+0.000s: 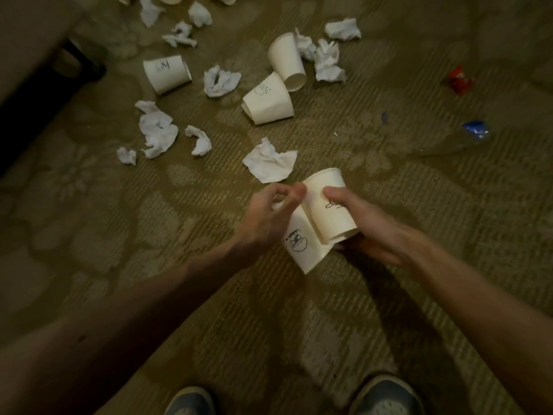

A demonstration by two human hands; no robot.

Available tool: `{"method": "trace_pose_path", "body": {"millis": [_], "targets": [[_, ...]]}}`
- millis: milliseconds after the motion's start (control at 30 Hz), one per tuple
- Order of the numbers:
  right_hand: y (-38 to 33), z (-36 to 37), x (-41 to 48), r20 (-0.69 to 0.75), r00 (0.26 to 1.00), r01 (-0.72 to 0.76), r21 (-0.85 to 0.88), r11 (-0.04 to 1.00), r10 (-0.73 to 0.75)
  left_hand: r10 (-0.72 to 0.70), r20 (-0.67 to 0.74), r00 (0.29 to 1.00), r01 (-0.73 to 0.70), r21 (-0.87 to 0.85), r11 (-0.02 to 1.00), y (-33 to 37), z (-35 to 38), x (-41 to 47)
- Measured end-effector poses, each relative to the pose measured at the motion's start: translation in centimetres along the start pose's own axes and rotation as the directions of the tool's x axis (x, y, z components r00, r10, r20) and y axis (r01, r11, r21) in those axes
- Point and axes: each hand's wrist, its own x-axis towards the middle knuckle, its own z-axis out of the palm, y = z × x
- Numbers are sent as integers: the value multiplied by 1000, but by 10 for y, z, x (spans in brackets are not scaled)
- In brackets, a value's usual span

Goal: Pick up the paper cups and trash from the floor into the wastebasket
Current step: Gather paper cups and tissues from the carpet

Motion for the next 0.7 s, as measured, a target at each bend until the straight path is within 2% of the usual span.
{"method": "trace_pose_path", "body": {"millis": [133,200,267,367,467,567,700], "targets": [[-2,7,-13,170,985,-4,65,998,-7,10,195,981,-38,141,989,27,-19,-14],[-3,8,-18,252,968,-38,190,981,-12,0,251,968,-58,224,973,40,-28,-17],[-5,7,-20,330,943,-70,306,949,-37,29,271,962,-100,251,963,45,-34,-16],[-11,12,-20,392,917,-62,328,943,-76,77,241,967,-140,254,957,47,-36,-17],[-16,17,-17,339,938,-42,326,944,-75,135,196,971,-183,253,950,43,-33,-9],[-12,18,-13,217,975,-13,303,953,-56,127,224,966,-180,237,955,37,-26,9],[-9,23,-1,-3,999,35,298,954,-36,159,231,960,-231,332,915,31,-27,41]]}}
